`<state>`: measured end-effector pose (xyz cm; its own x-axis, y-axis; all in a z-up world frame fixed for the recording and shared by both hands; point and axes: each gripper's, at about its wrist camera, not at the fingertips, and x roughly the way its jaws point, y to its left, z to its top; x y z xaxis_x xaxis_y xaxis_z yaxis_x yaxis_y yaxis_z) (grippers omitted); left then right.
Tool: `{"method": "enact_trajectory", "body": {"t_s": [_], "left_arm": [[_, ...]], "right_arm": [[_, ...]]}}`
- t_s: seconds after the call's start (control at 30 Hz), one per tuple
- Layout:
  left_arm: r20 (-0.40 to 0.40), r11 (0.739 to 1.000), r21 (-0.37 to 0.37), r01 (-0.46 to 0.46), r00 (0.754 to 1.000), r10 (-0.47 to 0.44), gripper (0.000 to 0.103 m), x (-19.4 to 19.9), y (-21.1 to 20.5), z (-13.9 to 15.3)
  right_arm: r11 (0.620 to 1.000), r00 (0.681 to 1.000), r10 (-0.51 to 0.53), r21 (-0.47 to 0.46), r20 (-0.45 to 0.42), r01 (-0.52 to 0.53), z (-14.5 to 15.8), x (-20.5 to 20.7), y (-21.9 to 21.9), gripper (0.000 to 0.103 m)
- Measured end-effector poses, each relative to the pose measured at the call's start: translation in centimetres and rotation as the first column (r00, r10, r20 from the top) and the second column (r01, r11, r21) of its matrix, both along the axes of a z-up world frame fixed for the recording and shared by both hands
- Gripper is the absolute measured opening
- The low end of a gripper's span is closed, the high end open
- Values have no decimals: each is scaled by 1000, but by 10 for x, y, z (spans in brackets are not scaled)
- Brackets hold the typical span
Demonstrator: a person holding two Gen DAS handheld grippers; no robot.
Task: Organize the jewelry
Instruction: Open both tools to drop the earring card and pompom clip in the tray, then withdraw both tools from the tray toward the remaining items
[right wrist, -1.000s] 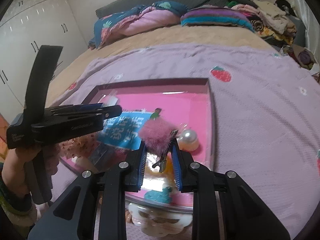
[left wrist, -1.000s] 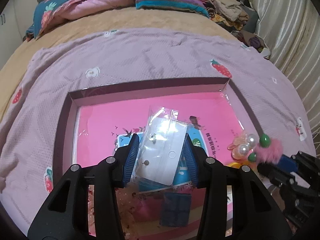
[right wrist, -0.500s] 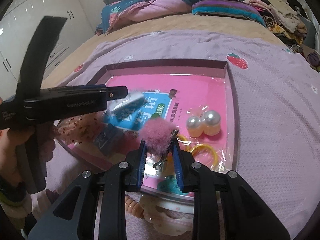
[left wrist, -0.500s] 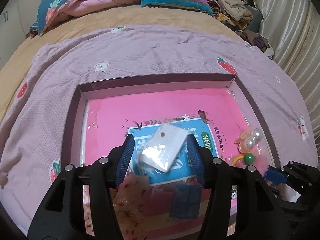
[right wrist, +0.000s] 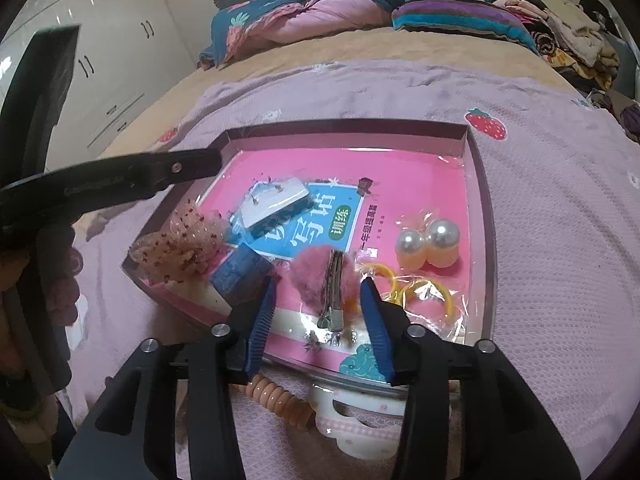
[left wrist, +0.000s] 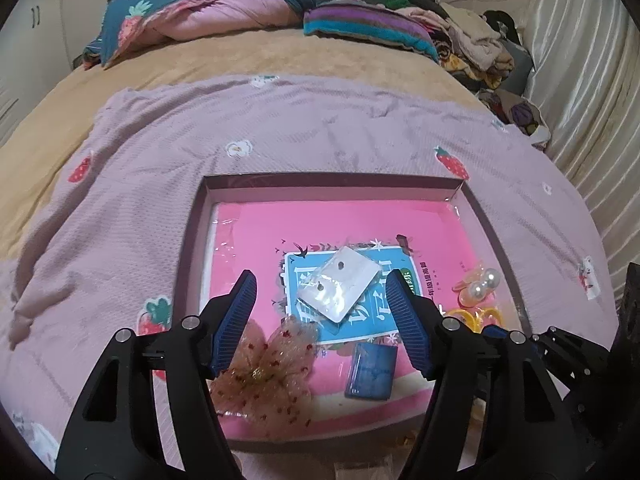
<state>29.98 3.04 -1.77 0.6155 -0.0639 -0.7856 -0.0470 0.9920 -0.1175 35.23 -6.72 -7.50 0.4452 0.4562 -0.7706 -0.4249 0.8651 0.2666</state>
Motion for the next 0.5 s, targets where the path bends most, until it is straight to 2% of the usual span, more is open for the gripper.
{"method": "enact_trajectory", "body": {"t_s": [0.2, 0.43, 0.5], "left_arm": [[23, 1000, -8, -21, 1000, 21, 70, -10, 2, 14], [51, 999, -17, -34, 998, 35, 85, -27, 3, 29], [55, 999, -34, -33, 998, 35, 86, -32, 4, 34]], "right_arm": [[999, 998, -49, 8, 46, 49, 16, -2, -13, 60], [992, 982, -128, -8, 136, 130, 39, -6, -30, 87], [989, 977, -150, 7, 153, 150, 47, -9, -36, 89]]}}
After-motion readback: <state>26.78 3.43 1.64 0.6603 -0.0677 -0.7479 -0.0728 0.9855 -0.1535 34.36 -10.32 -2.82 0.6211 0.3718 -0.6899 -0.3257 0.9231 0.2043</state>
